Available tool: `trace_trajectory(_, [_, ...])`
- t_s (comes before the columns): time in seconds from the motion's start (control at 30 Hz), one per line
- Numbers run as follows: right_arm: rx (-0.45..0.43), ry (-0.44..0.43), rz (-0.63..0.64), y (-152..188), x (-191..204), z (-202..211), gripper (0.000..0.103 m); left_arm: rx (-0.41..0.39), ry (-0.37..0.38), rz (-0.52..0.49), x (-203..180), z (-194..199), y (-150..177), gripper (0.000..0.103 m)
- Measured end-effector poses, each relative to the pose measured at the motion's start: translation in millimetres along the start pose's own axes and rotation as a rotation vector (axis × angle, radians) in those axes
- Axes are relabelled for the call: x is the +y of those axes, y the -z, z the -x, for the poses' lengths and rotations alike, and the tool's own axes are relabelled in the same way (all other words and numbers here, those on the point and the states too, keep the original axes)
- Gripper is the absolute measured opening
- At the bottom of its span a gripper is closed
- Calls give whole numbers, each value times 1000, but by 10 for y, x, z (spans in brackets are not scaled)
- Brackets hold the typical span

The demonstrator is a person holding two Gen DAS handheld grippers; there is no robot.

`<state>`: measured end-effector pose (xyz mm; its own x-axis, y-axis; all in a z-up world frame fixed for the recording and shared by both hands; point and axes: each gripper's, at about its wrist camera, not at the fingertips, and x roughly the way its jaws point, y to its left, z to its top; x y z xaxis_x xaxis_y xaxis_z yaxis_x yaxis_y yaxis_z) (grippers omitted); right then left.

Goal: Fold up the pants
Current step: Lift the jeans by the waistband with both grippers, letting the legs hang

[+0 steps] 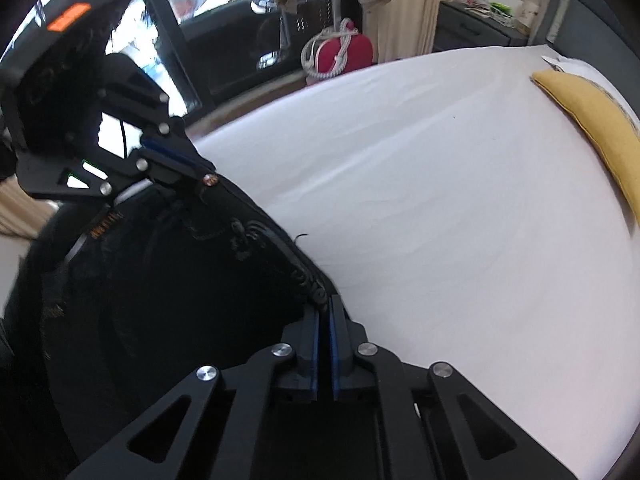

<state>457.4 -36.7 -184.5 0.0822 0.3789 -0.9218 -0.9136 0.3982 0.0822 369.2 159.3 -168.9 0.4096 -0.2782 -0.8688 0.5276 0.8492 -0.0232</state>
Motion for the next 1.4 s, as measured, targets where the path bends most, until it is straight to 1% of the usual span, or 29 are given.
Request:
trace_trajectory(0.13, [-19,-50,3,157,302,65,6,-6,11,-10,-121,175,96,3])
trace_trajectory(0.23, [-9,-96,26,265,594,114,6,1,19,-30,-241,299,199,3])
trace_trajectory(0.33, [27,-112,69,447,904,183,6,11,23,-82,-486,441,387,3])
trace_trajectory(0.4, [55,-120,98,593,1102,220,6,15,28,-119,-703,521,532,3])
trace_trajectory(0.47, [86,-114,123,769,1340,251,6,27,35,-179,-976,592,695,3])
trace_trajectory(0.53, [112,-86,161,894,1561,255,6,42,37,-221,-1168,582,802,3])
trace_trajectory(0.57, [121,-71,173,905,1647,231,6,52,42,-238,-1277,580,881,3])
trace_trajectory(0.6, [132,-44,194,983,1780,238,6,59,47,-249,-1347,576,937,3])
trace_trajectory(0.63, [136,-31,205,1032,1873,244,6,65,48,-263,-1500,614,1056,3])
trace_trajectory(0.73, [143,3,238,1199,2146,276,6,82,82,-262,-1659,617,1263,3])
trace_trajectory(0.8, [146,23,258,1251,2348,259,6,96,97,-262,-1774,635,1403,3])
trace_trajectory(0.9, [160,90,315,1314,2689,140,6,116,108,-268,-1905,609,1573,3])
trace_trajectory(0.97, [164,119,334,1372,2863,81,6,123,110,-269,-1916,590,1630,3])
trace_trajectory(1.03, [159,143,334,1439,2929,85,6,125,106,-268,-1884,583,1605,3])
trace_trajectory(1.13, [144,202,328,1439,3077,34,6,126,94,-287,-1934,625,1622,3])
trace_trajectory(1.23, [134,232,336,1440,3213,32,6,133,88,-301,-1982,620,1629,3])
trace_trajectory(1.27, [132,235,334,1534,3172,65,6,135,88,-300,-2031,622,1641,3])
trace_trajectory(1.33, [130,244,334,1733,3340,168,6,139,88,-300,-2056,571,1617,3])
trace_trajectory(1.4, [139,270,346,1768,3388,159,6,139,85,-295,-2134,581,1610,3])
